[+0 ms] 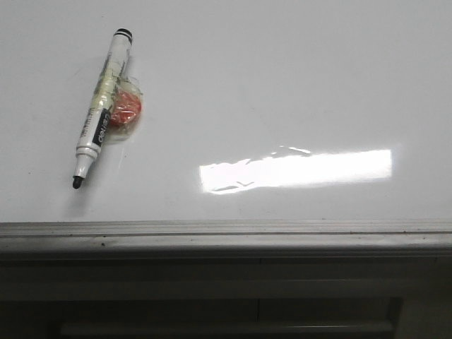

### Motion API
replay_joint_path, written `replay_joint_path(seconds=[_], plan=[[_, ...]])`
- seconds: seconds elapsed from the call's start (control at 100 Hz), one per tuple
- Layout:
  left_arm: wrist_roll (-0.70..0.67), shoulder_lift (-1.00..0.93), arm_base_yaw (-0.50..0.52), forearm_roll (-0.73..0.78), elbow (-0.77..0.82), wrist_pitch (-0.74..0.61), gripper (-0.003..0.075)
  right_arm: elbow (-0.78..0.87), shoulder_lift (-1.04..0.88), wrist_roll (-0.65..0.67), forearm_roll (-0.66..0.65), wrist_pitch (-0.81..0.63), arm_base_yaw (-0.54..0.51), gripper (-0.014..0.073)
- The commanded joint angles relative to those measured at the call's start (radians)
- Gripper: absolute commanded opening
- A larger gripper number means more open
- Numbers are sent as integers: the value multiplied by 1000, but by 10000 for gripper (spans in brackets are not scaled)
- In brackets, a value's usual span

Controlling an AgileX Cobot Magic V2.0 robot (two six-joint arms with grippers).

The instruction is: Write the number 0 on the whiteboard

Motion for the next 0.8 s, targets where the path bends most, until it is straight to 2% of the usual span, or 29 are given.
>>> replay_joint_path(seconds=[0.0, 0.79], plan=[[-7, -29, 0, -10, 34, -46, -20, 13, -19, -9, 3, -19, -6, -47], [-7, -29, 0, -2, 34, -48, -20, 13, -19, -9, -2, -29, -6, -47]])
